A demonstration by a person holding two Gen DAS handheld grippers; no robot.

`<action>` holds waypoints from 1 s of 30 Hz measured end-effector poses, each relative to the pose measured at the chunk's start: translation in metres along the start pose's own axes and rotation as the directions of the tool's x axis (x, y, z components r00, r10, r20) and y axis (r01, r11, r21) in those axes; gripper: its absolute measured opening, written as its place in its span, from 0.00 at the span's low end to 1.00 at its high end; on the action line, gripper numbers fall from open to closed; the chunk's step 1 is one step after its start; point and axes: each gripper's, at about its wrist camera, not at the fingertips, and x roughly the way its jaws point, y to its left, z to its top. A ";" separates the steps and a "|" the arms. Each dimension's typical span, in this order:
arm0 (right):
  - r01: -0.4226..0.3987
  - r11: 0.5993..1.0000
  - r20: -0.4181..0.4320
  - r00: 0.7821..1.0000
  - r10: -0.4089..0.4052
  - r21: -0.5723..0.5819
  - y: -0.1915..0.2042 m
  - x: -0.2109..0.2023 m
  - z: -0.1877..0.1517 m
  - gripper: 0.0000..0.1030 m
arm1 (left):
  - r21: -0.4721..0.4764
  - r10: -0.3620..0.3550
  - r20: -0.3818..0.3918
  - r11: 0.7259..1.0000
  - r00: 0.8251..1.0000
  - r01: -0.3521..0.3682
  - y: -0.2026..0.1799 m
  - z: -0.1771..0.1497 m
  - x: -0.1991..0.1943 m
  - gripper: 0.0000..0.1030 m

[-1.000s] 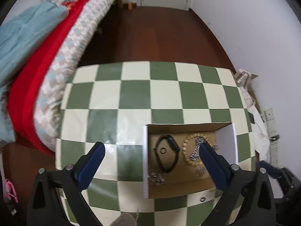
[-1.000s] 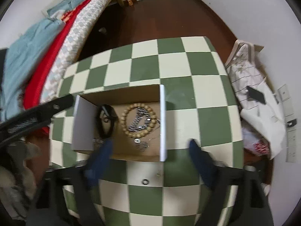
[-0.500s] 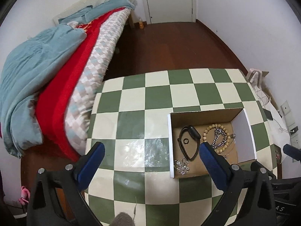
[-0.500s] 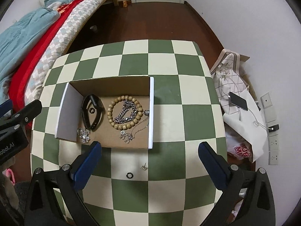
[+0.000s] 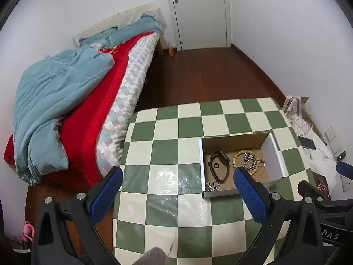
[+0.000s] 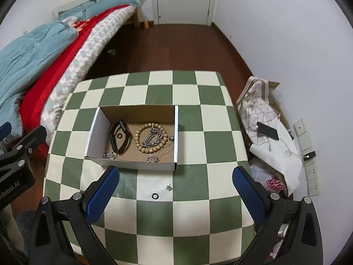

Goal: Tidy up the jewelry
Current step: 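Lift both tools up and away from the box, then grasp the small silver charm on the table with the right tool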

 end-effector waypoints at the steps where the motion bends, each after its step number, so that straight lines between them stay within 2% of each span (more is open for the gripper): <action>1: 0.001 1.000 0.016 1.000 -0.001 -0.001 0.001 -0.008 -0.002 1.00 | -0.003 -0.005 0.010 1.000 1.000 0.005 0.001 -0.001 -0.006 0.99; 7: 0.020 1.000 0.085 0.996 -0.020 0.002 0.001 -0.045 -0.014 1.00 | -0.015 -0.016 0.071 1.000 0.997 0.017 0.007 -0.005 -0.038 0.99; 14: 0.000 1.000 0.140 0.990 -0.003 0.020 0.000 -0.081 -0.025 1.00 | -0.040 -0.031 0.111 0.999 0.993 0.035 0.013 -0.016 -0.067 0.99; 18: -0.048 0.997 0.140 0.989 0.039 0.056 -0.005 -0.082 -0.037 1.00 | -0.071 0.033 0.138 0.997 0.990 -0.023 0.017 -0.031 -0.072 0.99; 20: -0.041 0.997 0.127 0.991 0.032 0.072 -0.009 -0.071 -0.047 1.00 | -0.071 0.085 0.130 0.995 0.988 -0.076 0.016 -0.042 -0.063 0.99; 22: -0.050 0.995 0.096 0.994 0.042 0.086 -0.014 -0.050 -0.060 0.89 | -0.060 0.131 0.089 0.990 0.987 -0.126 0.014 -0.052 -0.047 0.99; 23: -0.059 0.994 0.078 0.996 0.052 0.095 -0.016 -0.038 -0.065 0.66 | -0.060 0.149 0.079 0.988 0.986 -0.144 0.015 -0.057 -0.041 0.99; 24: -0.067 0.992 0.047 0.997 0.062 0.106 -0.019 -0.022 -0.071 0.49 | -0.059 0.183 0.058 0.982 0.982 -0.179 0.015 -0.064 -0.029 0.99; 26: -0.098 0.986 0.008 0.995 0.098 0.132 -0.024 0.008 -0.080 0.48 | -0.058 0.218 0.024 0.975 0.976 -0.216 0.015 -0.072 -0.012 0.99; 30: -0.112 0.980 -0.021 0.993 0.117 0.166 -0.028 0.063 -0.096 0.48 | -0.054 0.256 -0.061 0.964 0.965 -0.259 0.017 -0.087 0.022 0.99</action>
